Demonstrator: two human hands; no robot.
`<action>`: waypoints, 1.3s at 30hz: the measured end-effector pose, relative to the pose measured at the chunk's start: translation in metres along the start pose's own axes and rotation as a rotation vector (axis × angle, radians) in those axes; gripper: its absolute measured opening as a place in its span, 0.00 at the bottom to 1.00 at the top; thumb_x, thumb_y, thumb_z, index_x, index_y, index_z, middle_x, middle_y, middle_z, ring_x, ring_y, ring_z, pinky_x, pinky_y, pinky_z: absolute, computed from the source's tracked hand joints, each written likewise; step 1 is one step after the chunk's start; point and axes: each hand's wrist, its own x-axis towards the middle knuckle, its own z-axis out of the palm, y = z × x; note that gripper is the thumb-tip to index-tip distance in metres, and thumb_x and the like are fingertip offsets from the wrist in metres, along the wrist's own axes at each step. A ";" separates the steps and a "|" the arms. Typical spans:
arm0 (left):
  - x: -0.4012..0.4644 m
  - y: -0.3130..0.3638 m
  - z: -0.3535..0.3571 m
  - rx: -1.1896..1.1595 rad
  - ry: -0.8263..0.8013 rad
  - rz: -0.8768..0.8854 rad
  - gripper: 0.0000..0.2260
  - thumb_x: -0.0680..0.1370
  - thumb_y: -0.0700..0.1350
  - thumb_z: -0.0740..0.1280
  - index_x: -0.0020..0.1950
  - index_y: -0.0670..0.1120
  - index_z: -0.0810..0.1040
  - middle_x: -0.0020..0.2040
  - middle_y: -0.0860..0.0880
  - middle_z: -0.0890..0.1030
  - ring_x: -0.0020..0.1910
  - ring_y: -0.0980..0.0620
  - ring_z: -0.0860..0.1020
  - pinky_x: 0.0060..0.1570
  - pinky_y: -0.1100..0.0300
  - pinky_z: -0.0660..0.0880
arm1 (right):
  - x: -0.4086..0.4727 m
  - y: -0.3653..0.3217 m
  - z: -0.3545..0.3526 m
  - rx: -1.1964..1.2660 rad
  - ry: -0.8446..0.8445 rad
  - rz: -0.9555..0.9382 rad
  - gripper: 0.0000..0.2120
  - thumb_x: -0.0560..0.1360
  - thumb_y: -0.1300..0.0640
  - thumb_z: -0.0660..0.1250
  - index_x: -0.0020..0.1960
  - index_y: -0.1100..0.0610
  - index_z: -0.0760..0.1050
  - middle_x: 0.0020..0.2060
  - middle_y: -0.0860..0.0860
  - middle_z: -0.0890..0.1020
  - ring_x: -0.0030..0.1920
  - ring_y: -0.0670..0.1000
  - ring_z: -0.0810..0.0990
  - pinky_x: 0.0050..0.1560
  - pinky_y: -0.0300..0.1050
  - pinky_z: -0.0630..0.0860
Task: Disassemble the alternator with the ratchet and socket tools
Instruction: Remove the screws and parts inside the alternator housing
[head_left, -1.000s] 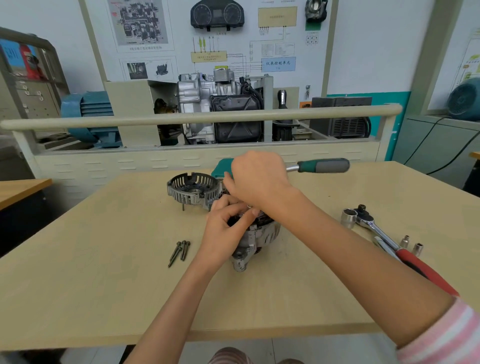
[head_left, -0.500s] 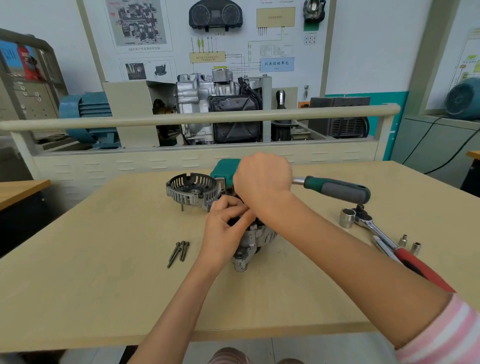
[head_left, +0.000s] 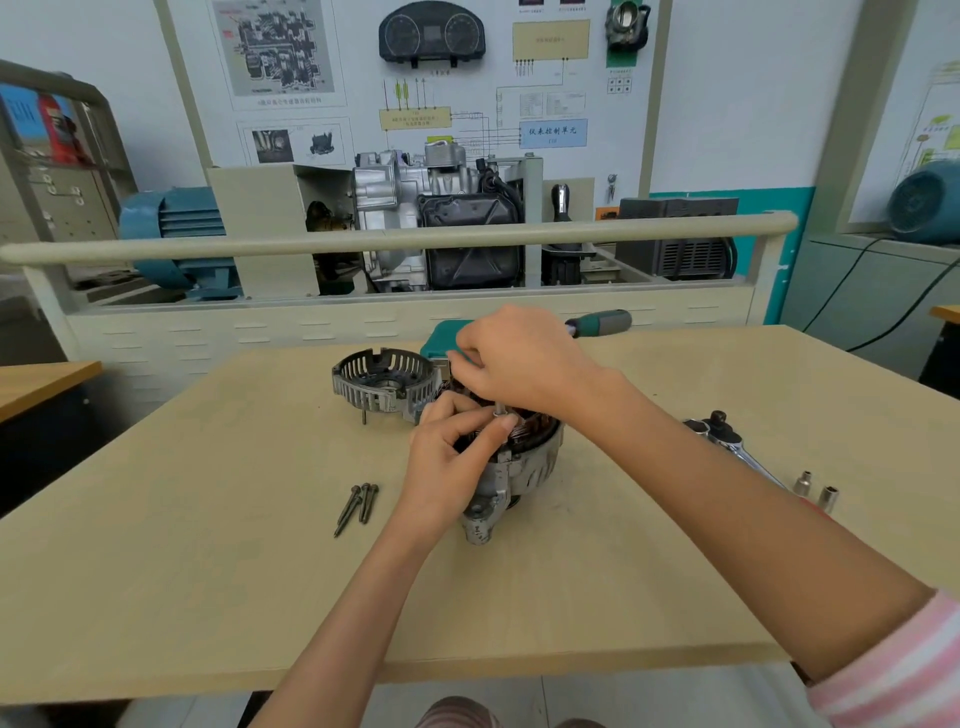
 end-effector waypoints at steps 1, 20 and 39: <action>0.000 0.000 0.001 -0.020 0.019 0.003 0.05 0.74 0.41 0.69 0.43 0.51 0.83 0.40 0.49 0.74 0.49 0.47 0.72 0.54 0.59 0.68 | -0.001 -0.003 0.002 -0.062 0.008 0.078 0.18 0.77 0.54 0.58 0.30 0.55 0.60 0.25 0.47 0.63 0.26 0.50 0.64 0.25 0.41 0.53; -0.001 -0.001 0.000 -0.055 0.032 0.020 0.07 0.74 0.42 0.69 0.41 0.54 0.82 0.37 0.52 0.71 0.43 0.54 0.70 0.49 0.64 0.67 | 0.002 -0.004 0.005 -0.062 0.013 0.093 0.16 0.77 0.54 0.59 0.31 0.55 0.62 0.25 0.48 0.64 0.27 0.49 0.63 0.26 0.41 0.54; -0.001 -0.003 0.003 -0.089 0.069 0.011 0.09 0.73 0.41 0.71 0.41 0.57 0.82 0.37 0.53 0.71 0.43 0.55 0.71 0.48 0.65 0.67 | 0.001 -0.009 0.004 -0.126 0.025 0.179 0.15 0.77 0.56 0.58 0.33 0.55 0.63 0.26 0.48 0.62 0.29 0.51 0.65 0.26 0.40 0.53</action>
